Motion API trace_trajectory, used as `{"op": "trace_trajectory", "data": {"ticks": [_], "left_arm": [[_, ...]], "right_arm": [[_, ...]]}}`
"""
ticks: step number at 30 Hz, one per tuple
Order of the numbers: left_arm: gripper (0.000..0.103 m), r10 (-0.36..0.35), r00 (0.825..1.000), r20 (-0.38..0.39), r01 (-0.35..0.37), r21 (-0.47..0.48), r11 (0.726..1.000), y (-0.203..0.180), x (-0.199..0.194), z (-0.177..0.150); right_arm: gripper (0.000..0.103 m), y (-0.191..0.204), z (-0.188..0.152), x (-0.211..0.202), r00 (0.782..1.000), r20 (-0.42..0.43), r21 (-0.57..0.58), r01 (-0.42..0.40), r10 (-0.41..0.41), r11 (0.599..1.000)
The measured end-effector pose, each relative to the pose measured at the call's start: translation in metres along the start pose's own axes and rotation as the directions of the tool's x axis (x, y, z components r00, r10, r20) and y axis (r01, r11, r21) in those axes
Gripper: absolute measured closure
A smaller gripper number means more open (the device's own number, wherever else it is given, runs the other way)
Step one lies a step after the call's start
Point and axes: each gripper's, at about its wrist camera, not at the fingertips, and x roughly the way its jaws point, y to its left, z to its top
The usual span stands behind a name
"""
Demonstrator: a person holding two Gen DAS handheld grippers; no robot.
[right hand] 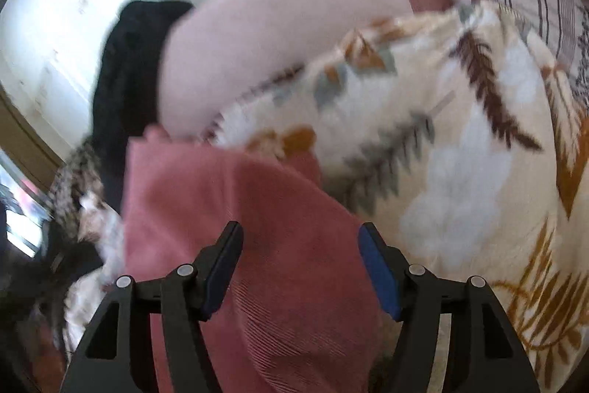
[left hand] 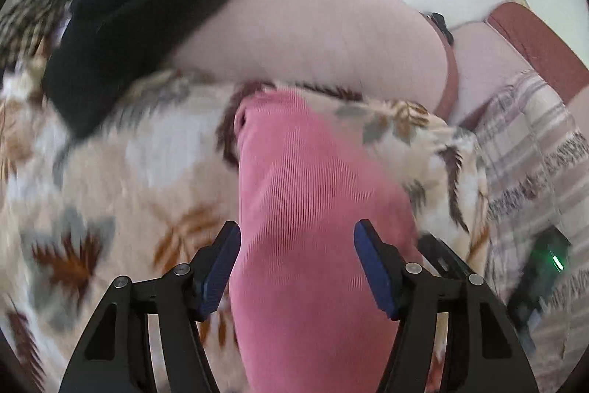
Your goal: Fold large clothes
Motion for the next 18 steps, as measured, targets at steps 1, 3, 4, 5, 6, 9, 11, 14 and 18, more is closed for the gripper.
{"op": "trace_trajectory", "data": {"ticks": [1,3,4,5,6,9,11,14,18], "left_arm": [[0.040,0.034,0.999,0.005,-0.034,0.013,0.999,-0.003,0.009,0.009],[0.037,0.110,0.994,-0.005,-0.110,0.039,0.993,-0.007,0.033,0.020],[0.036,0.129,0.992,-0.019,-0.128,0.040,0.991,-0.006,0.046,0.023],[0.036,0.143,0.989,-0.042,-0.142,0.032,0.989,-0.003,0.060,0.026],[0.032,0.152,0.985,-0.078,-0.150,0.023,0.988,-0.002,0.075,0.027],[0.020,0.170,0.968,-0.184,-0.171,0.009,0.985,0.003,0.126,0.025],[0.017,0.135,0.975,-0.176,-0.144,-0.036,0.989,0.009,0.134,0.028],[0.020,-0.002,0.980,-0.201,-0.034,-0.174,0.984,0.030,0.132,0.027],[0.033,-0.101,0.984,-0.147,0.070,-0.204,0.976,0.044,0.089,0.010]], "right_arm": [[0.037,0.001,0.003,-0.002,0.999,0.019,0.000,-0.026,0.026,1.000],[0.037,0.004,0.007,0.002,0.999,0.024,-0.008,-0.044,0.044,0.999],[0.037,0.005,0.007,0.010,0.999,0.013,-0.016,-0.042,0.043,0.999],[0.037,0.006,0.007,0.019,0.999,-0.003,-0.022,-0.037,0.037,0.999],[0.039,0.003,0.004,0.033,0.999,-0.042,-0.032,-0.003,0.002,0.999],[0.033,-0.015,-0.009,0.074,0.986,-0.158,0.016,0.054,-0.051,0.998],[0.029,-0.023,-0.006,0.080,0.986,-0.165,0.059,0.048,-0.038,0.997],[0.029,-0.028,-0.005,0.080,0.985,-0.171,0.075,0.025,-0.012,0.997],[0.029,-0.026,-0.008,0.044,0.995,-0.095,0.066,0.017,-0.011,0.998]]}}
